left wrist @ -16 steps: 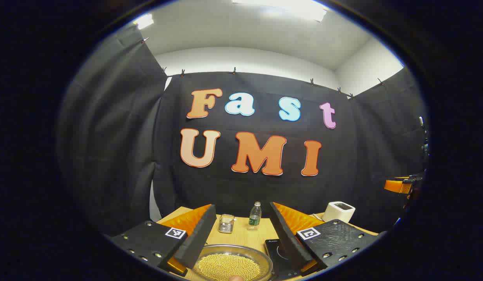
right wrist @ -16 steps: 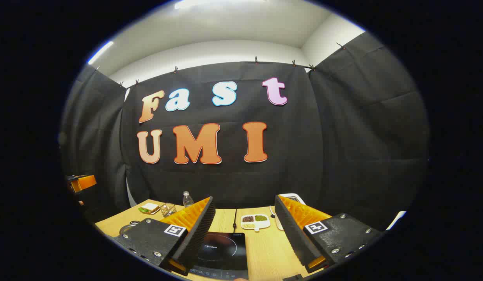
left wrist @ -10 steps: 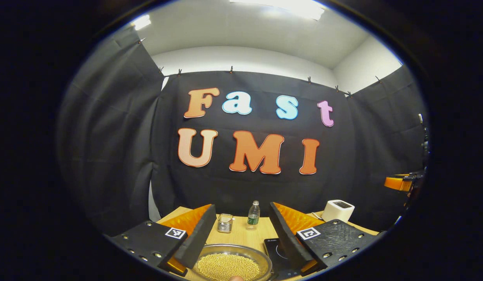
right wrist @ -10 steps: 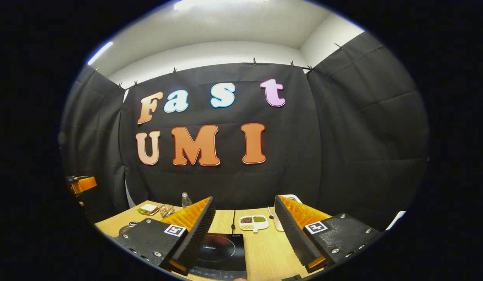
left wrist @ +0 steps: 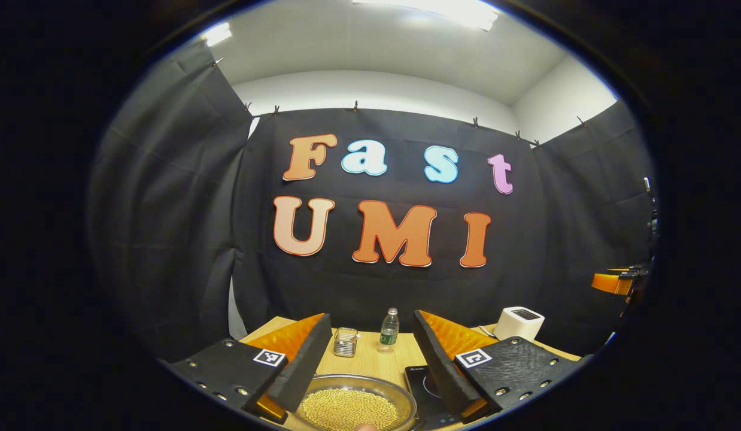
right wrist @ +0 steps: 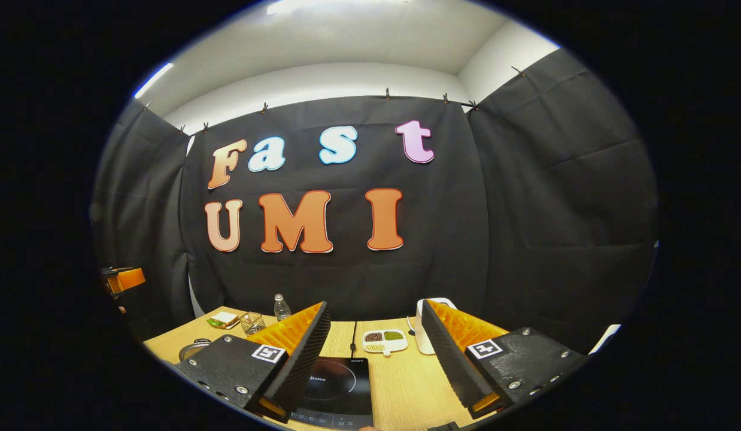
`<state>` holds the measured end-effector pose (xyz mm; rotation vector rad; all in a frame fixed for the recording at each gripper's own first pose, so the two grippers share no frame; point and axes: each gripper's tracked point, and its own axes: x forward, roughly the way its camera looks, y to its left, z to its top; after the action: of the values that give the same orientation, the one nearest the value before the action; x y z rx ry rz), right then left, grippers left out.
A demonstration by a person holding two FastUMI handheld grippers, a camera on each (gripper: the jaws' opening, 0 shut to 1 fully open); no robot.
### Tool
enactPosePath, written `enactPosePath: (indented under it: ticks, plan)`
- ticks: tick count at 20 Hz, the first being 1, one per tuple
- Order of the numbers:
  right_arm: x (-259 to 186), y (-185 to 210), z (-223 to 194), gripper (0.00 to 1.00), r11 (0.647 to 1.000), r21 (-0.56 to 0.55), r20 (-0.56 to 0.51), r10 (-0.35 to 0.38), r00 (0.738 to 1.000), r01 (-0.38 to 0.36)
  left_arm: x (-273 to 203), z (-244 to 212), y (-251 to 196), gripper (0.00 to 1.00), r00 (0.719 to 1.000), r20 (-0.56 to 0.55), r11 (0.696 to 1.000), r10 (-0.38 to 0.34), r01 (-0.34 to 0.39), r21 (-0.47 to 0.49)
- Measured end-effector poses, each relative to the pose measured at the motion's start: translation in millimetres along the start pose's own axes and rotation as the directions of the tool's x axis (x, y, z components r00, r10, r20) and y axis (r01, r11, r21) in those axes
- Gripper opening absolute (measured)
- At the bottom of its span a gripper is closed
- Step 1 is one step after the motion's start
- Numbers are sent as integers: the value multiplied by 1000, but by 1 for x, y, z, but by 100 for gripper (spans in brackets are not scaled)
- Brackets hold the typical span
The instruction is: First push the handle of the pot to place it horizontally, then grasp the pot with both hands and set it on the induction cooktop.
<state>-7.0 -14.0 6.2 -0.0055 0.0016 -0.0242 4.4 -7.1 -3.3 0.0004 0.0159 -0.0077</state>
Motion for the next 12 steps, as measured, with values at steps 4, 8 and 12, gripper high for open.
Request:
enactPosePath:
  ticks: [4,8,12]
  plan:
    - [-1,-2,2,95,1000,1,5,-5,1000,5,2,-1,-1,88,1000,-5,1000,-4,4,-7]
    - [-5,-5,4,95,1000,3,7,-7,1000,7,1,-5,-1,88,1000,-18,1000,-4,4,-8]
    - [-4,-8,3,95,1000,6,4,-12,1000,12,2,-3,0,88,1000,-21,1000,2,-2,-5]
